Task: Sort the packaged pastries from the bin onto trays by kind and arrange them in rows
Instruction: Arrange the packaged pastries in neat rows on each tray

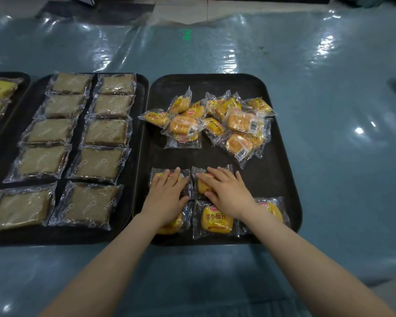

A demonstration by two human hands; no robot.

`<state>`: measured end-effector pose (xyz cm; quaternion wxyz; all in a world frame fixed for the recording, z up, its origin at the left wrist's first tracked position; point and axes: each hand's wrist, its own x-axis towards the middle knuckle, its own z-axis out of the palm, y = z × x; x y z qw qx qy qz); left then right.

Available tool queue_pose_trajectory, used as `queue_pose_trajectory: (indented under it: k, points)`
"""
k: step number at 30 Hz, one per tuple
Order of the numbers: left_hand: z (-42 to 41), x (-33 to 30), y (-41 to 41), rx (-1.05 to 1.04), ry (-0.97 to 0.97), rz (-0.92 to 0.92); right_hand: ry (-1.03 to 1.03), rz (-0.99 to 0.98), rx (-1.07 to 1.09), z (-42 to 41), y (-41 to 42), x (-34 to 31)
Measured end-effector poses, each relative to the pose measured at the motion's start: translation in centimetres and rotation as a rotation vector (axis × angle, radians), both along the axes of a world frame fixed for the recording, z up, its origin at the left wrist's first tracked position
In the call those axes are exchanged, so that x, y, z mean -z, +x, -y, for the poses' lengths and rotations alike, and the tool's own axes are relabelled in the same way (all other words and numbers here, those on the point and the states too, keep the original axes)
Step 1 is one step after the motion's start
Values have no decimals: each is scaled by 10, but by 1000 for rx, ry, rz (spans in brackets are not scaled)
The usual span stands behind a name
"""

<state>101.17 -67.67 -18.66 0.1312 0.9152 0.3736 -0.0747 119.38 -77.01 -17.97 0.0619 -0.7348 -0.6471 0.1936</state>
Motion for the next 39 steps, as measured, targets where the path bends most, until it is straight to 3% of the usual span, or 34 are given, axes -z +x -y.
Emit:
queue_pose_trajectory:
  k: [9, 14, 21, 28, 33, 39]
  points:
    - [-3, -4, -3, 34, 5, -67, 18, 39, 29, 1, -2, 0]
    - [-13, -24, 4, 37, 115, 4, 210, 69, 294, -7, 30, -2]
    - [-9, -37, 19, 7, -31, 142, 153, 98, 318, -20, 79, -4]
    - [0, -35, 19, -91, -142, 224, 342, -384, 583, -15, 69, -29]
    - [9, -46, 31, -191, -272, 432, 391, -759, 642, 10, 68, -45]
    - [20, -73, 75, -413, -602, 714, 430, -913, 617, 28, 65, -57]
